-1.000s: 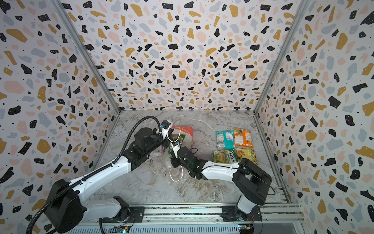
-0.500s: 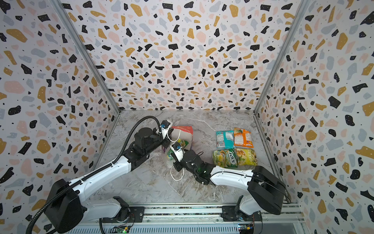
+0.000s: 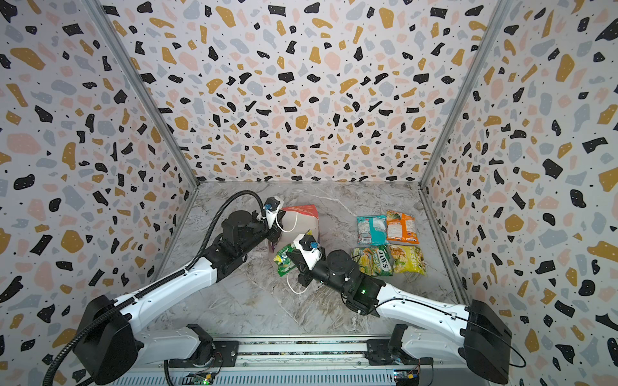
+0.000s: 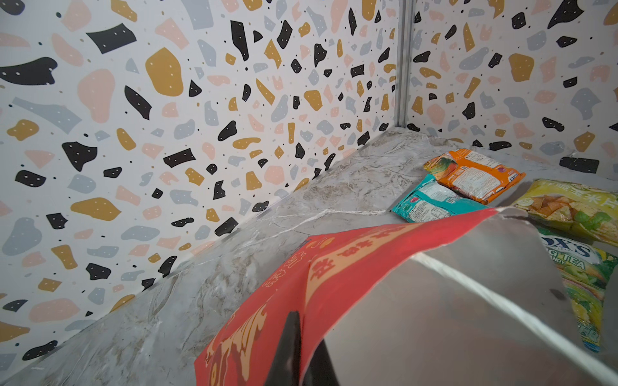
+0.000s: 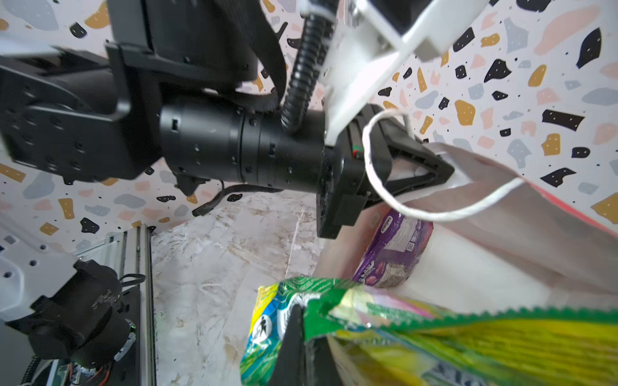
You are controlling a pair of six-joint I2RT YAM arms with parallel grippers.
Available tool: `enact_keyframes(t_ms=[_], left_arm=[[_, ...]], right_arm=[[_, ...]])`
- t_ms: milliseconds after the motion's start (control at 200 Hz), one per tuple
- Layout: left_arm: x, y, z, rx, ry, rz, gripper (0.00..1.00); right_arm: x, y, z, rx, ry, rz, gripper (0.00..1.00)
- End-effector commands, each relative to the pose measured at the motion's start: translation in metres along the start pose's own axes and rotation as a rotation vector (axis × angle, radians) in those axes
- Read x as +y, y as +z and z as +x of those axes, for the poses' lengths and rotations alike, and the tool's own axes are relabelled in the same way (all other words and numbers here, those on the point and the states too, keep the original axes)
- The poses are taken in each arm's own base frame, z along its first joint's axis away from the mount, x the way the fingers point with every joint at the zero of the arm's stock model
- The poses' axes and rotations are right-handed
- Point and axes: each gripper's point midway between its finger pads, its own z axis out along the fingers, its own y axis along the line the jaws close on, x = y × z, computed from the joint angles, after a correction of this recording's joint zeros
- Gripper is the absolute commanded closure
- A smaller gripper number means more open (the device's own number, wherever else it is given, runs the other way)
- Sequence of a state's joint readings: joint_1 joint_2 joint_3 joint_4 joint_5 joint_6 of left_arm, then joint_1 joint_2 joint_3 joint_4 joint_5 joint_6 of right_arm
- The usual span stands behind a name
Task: Take the snacks out of the paper bag
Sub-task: Pick up the snack from the paper bag, then place the snack at the top-center of the table.
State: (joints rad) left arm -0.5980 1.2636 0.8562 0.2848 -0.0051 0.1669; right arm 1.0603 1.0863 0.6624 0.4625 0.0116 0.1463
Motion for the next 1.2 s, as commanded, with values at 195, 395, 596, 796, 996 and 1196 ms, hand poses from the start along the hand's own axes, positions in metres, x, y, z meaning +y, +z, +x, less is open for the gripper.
enact_keyframes(t_ms=[195,395,596,796,996,1196], left_arm=[[0.004,-0.003,-0.014,-0.060,-0.014,-0.026,1.00],[0.004,-0.003,-0.015,-0.065,-0.011,-0.021,1.00],[0.006,-0.005,-0.014,-0.065,-0.007,-0.037,1.00],[0.007,-0.009,-0.016,-0.077,-0.005,-0.041,1.00],[0.008,-0.012,-0.017,-0.087,-0.004,-0.048,1.00],[0.010,-0.011,-0.017,-0.085,0.004,-0.059,1.00]], right_arm=[[-0.001,-0.045,-0.066,-0.152,0.014,0.031,1.00],[-0.021,-0.075,-0.097,-0.215,0.027,0.153,1.00],[-0.058,-0.091,-0.113,-0.222,0.008,0.350,1.00],[-0.108,-0.087,-0.105,-0.186,0.088,0.413,1.00],[-0.152,-0.074,-0.078,-0.104,0.178,0.481,1.00],[-0.175,-0.061,-0.048,-0.039,0.262,0.506,1.00]])
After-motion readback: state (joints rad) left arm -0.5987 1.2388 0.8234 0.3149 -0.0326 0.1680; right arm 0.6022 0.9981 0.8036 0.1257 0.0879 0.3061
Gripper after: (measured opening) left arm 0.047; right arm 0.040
